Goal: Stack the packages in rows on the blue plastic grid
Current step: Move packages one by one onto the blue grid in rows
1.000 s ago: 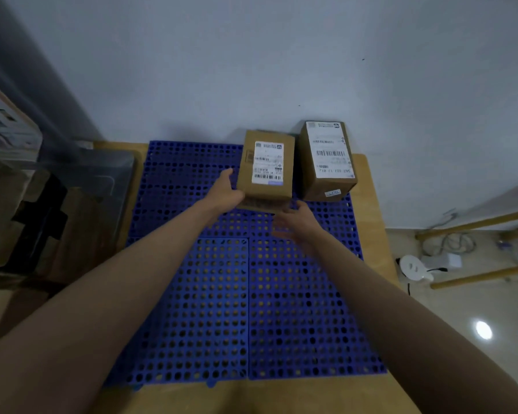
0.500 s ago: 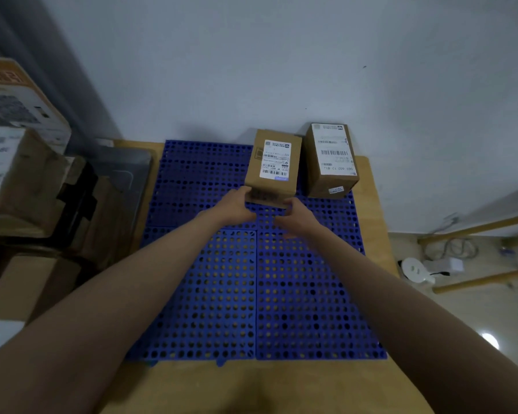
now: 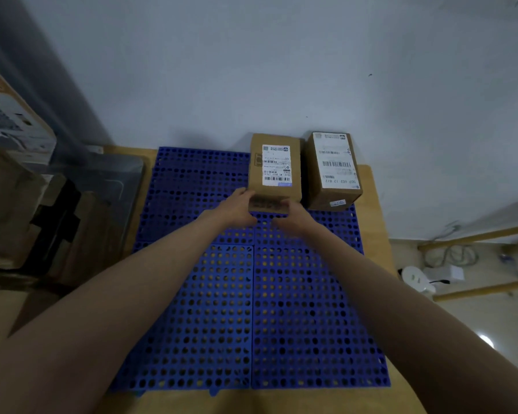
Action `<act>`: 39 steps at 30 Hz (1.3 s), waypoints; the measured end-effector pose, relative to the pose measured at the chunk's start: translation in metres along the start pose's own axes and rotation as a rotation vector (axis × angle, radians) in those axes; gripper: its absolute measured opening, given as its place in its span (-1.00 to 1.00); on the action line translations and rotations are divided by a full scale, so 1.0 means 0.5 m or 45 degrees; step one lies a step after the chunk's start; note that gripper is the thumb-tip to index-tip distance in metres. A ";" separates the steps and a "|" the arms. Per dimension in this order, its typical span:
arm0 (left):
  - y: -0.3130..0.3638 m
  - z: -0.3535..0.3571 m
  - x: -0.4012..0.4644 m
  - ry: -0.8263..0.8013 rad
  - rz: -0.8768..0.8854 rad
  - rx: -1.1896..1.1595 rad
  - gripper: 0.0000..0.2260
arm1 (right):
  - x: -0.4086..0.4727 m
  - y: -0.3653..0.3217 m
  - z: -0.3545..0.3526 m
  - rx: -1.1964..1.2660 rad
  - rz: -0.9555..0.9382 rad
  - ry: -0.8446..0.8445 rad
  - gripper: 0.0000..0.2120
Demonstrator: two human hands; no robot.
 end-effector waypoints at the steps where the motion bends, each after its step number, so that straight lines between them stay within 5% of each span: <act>1: 0.000 0.000 0.009 0.001 -0.001 0.015 -0.23 | 0.007 -0.002 -0.003 -0.013 -0.020 0.002 -0.32; 10: -0.017 -0.016 -0.004 -0.036 -0.026 0.187 -0.11 | -0.015 -0.009 0.010 -0.145 -0.026 -0.140 -0.37; 39: -0.005 -0.136 -0.529 0.038 0.080 0.423 -0.31 | -0.536 -0.106 -0.037 -0.462 -0.321 -0.141 -0.34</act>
Point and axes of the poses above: each hand's wrist, its own x-axis towards the middle knuckle, its own z-axis out of the palm, y = z × x, the point moved 10 cm from there along x, towards the middle knuckle, and after that the axes turned 12 degrees about y, right-handed, at the moved point
